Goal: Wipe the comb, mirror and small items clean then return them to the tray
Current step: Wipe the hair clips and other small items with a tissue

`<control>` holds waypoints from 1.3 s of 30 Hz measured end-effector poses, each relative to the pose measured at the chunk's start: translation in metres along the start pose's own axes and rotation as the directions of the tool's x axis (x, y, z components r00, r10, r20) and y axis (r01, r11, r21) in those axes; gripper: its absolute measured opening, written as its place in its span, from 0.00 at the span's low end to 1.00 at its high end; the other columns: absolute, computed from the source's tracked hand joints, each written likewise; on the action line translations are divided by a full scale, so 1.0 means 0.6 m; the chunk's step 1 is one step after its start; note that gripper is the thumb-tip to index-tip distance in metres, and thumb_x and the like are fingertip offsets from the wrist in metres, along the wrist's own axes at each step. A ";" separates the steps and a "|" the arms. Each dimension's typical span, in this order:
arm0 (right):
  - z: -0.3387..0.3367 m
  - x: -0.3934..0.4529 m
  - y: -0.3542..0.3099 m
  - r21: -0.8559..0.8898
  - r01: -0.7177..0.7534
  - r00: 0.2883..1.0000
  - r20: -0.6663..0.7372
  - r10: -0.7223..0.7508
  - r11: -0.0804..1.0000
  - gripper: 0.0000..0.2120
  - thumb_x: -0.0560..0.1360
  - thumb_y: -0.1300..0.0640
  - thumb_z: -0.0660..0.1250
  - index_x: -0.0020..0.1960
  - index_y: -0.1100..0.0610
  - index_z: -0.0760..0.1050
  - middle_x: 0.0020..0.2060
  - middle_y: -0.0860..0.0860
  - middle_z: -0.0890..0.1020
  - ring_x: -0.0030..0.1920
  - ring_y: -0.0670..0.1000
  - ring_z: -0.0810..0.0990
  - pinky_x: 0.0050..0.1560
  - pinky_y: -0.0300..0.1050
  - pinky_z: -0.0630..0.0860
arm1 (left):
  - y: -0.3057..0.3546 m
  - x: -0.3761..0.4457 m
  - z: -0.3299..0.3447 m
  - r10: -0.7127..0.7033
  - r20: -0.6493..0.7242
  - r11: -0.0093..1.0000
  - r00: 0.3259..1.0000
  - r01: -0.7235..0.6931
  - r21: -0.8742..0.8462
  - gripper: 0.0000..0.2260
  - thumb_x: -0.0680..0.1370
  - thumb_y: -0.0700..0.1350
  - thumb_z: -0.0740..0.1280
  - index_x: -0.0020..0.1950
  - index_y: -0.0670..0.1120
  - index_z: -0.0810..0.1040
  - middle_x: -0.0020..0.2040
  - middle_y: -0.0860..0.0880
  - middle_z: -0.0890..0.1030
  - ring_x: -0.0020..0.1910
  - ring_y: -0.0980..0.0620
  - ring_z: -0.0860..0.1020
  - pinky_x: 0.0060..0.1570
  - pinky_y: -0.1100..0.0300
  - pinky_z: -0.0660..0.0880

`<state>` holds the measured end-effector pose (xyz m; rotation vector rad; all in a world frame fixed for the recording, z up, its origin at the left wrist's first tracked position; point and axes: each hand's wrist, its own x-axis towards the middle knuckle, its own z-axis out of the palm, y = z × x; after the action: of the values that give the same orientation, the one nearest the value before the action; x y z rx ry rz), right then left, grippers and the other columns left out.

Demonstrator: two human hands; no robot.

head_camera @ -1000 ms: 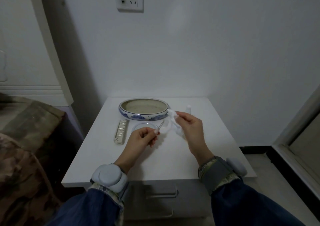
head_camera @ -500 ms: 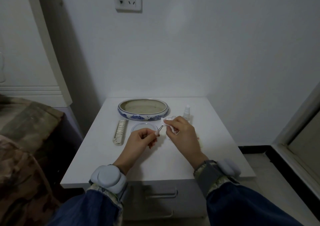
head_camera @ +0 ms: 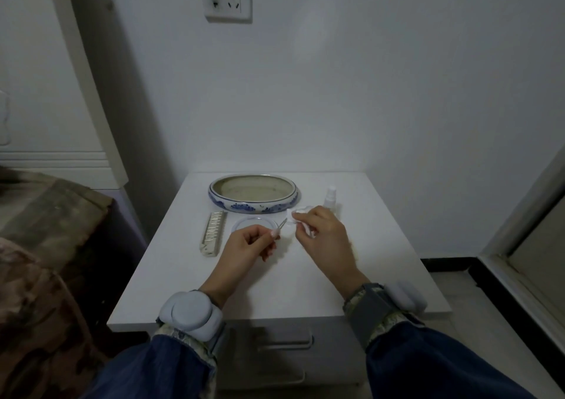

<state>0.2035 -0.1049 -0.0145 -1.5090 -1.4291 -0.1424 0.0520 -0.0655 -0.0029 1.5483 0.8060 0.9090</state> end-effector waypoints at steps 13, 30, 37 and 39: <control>0.001 -0.001 0.001 -0.009 0.037 0.999 0.027 -0.037 0.999 0.10 0.67 0.65 0.67 0.47 0.62 0.82 0.35 0.55 0.78 0.40 0.48 0.74 0.43 0.40 0.72 | -0.011 0.003 -0.003 0.051 0.003 0.994 0.999 -0.051 0.097 0.11 0.80 0.42 0.61 0.39 0.44 0.77 0.31 0.54 0.75 0.31 0.61 0.72 0.35 0.69 0.70; 0.007 -0.006 -0.007 -0.073 0.058 0.998 0.002 -0.058 0.996 0.11 0.67 0.65 0.66 0.48 0.62 0.82 0.34 0.55 0.78 0.41 0.48 0.71 0.44 0.37 0.69 | -0.028 0.013 0.000 0.144 -0.130 0.947 0.981 -0.099 0.306 0.17 0.83 0.44 0.52 0.34 0.47 0.66 0.32 0.51 0.70 0.33 0.55 0.68 0.34 0.71 0.64; 0.002 -0.001 -0.025 -0.013 0.137 0.990 -0.043 -0.137 0.991 0.12 0.71 0.60 0.62 0.48 0.63 0.81 0.34 0.55 0.77 0.39 0.48 0.70 0.41 0.38 0.70 | -0.030 0.009 0.000 0.251 -0.030 0.844 0.968 -0.203 0.497 0.15 0.82 0.39 0.52 0.37 0.52 0.65 0.37 0.55 0.69 0.37 0.59 0.68 0.41 0.75 0.64; 0.002 0.000 -0.022 -0.002 0.117 0.992 -0.048 -0.117 0.993 0.11 0.71 0.61 0.63 0.49 0.63 0.81 0.34 0.56 0.77 0.39 0.48 0.71 0.41 0.39 0.71 | -0.033 0.010 -0.001 0.270 0.028 0.802 0.962 -0.241 0.546 0.13 0.82 0.40 0.52 0.40 0.51 0.67 0.39 0.57 0.69 0.39 0.60 0.68 0.43 0.76 0.63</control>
<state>0.1924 -0.1070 -0.0079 -1.4125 -1.4790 -0.2476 0.0538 -0.0570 -0.0216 2.1868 0.9632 0.9646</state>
